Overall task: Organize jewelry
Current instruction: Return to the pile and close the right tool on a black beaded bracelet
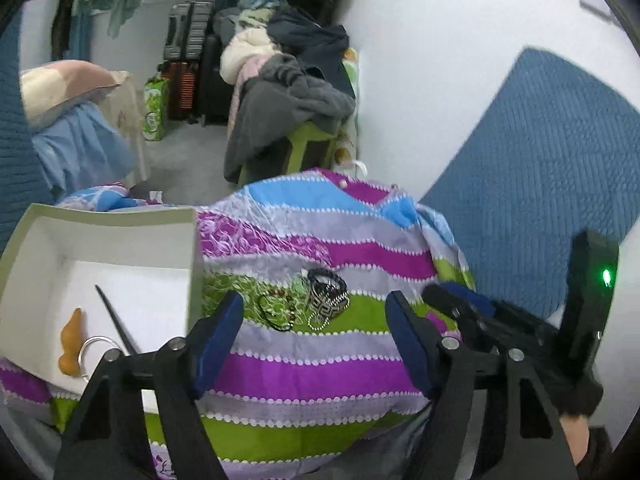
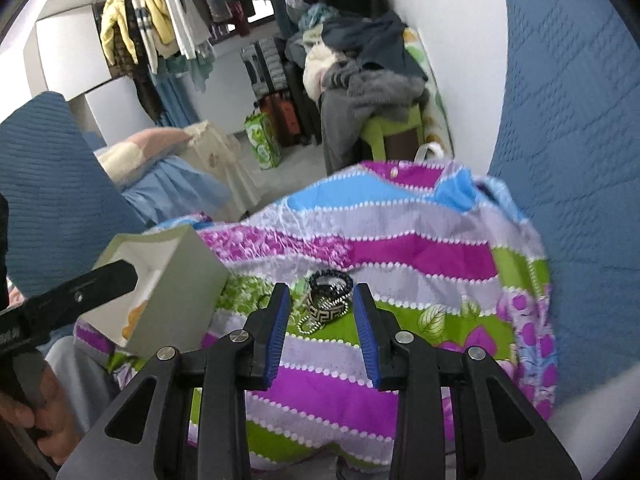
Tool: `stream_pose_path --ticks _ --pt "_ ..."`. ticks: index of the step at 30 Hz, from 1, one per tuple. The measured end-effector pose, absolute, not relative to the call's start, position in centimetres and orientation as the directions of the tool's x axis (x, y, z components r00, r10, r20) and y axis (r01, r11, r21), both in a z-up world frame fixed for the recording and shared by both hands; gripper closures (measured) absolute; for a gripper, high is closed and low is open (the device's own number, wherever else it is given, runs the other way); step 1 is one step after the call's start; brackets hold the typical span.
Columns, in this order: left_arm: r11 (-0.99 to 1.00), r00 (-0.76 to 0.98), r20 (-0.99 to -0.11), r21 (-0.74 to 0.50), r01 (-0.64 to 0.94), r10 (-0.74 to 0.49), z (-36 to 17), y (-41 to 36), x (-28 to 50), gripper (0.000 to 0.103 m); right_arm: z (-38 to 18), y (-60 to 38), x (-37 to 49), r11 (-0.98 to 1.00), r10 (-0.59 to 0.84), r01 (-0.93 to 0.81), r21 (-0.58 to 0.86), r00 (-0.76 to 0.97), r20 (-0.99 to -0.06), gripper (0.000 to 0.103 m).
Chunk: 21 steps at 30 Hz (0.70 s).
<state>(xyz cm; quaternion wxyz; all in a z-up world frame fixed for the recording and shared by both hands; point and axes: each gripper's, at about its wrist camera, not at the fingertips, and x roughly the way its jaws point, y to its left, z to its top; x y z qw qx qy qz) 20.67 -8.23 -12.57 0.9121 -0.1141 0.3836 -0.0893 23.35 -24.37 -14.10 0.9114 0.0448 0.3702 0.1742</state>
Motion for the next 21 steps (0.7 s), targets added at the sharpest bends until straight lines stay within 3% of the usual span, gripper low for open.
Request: stream_pose_path --ticks 11,21 --pt "0.949 0.594 -0.751 -0.308 0.071 -0.289 -18.7 -10.7 24.3 0.044 -19.3 -24.8 29.6 0.896 0.439 -0.328 0.299 0.554 -0.708 0.072" --pt "0.967 0.531 -0.820 -0.254 -0.002 -0.215 -24.3 -11.5 27.9 0.045 -24.1 -23.6 35.1 0.882 0.447 -0.362 0.303 0.435 -0.781 0.077"
